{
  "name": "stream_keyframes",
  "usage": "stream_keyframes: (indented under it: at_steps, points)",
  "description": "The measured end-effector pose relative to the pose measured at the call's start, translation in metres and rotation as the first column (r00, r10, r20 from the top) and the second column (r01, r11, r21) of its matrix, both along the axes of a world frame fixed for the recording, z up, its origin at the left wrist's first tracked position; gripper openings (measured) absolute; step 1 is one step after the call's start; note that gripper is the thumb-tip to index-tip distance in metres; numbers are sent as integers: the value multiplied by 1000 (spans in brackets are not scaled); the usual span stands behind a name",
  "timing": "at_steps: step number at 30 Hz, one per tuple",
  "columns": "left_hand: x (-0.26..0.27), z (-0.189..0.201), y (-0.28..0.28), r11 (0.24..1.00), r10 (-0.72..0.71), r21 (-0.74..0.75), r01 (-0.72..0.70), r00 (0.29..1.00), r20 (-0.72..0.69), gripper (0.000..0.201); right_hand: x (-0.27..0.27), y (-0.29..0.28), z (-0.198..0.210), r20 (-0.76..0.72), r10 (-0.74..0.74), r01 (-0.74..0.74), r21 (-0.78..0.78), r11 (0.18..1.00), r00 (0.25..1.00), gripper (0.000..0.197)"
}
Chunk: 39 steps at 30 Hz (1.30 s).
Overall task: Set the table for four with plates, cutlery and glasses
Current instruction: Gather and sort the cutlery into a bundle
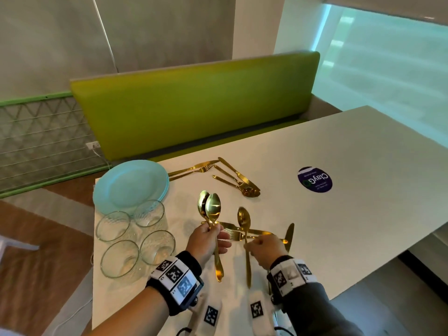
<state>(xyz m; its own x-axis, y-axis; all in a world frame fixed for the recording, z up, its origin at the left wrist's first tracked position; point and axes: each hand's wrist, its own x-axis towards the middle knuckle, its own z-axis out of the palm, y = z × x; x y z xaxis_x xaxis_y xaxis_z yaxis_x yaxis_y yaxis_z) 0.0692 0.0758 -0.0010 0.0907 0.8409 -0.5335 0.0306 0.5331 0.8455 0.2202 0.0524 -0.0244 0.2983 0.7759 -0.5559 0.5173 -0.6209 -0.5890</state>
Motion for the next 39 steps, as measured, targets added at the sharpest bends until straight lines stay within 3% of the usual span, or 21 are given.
stream_keyframes:
  at_steps: [2, 4, 10, 17, 20, 22, 24, 28, 33, 39]
  points:
    - [5, 3, 10, 999, -27, -17, 28, 999, 25, 21, -4, 12, 22, -202, -41, 54, 62, 997, 979, 23]
    - [9, 7, 20, 998, -56, -15, 57, 997, 58, 23, -8, 28, 34, -287, 3, 28, 104, 994, 958, 19]
    - [11, 15, 51, 998, -62, -21, 63, 997, 46, 25, -19, 73, 31, -211, 167, -131, 172, 976, 963, 21]
    - [-4, 20, 94, 998, -18, -66, 16, 999, -31, 23, -25, 135, 28, -235, 333, -316, 109, 943, 913, 18]
    - [-12, 20, 111, 994, 91, -58, -95, 994, -65, 21, -20, 169, 24, -38, 358, -353, 97, 931, 933, 16]
    - [-16, 19, 120, 989, 136, -45, -140, 986, -93, 20, -18, 190, 18, 265, 394, -416, 30, 909, 880, 25]
    - [-19, 17, 126, 986, 159, -40, -164, 981, -110, 21, -16, 205, 9, 392, 354, -377, -20, 926, 849, 27]
    - [-24, 12, 136, 989, 130, -58, -140, 981, -145, 20, -21, 219, -16, 468, 433, -437, -108, 893, 770, 24]
    - [-27, 3, 147, 998, 53, -13, -59, 955, -293, 19, -28, 224, -20, 500, 528, -514, -182, 839, 686, 22]
    - [-10, 7, 162, 985, -98, 70, 157, 849, -520, 22, -37, 214, -1, 542, 712, -765, -180, 618, 447, 24]
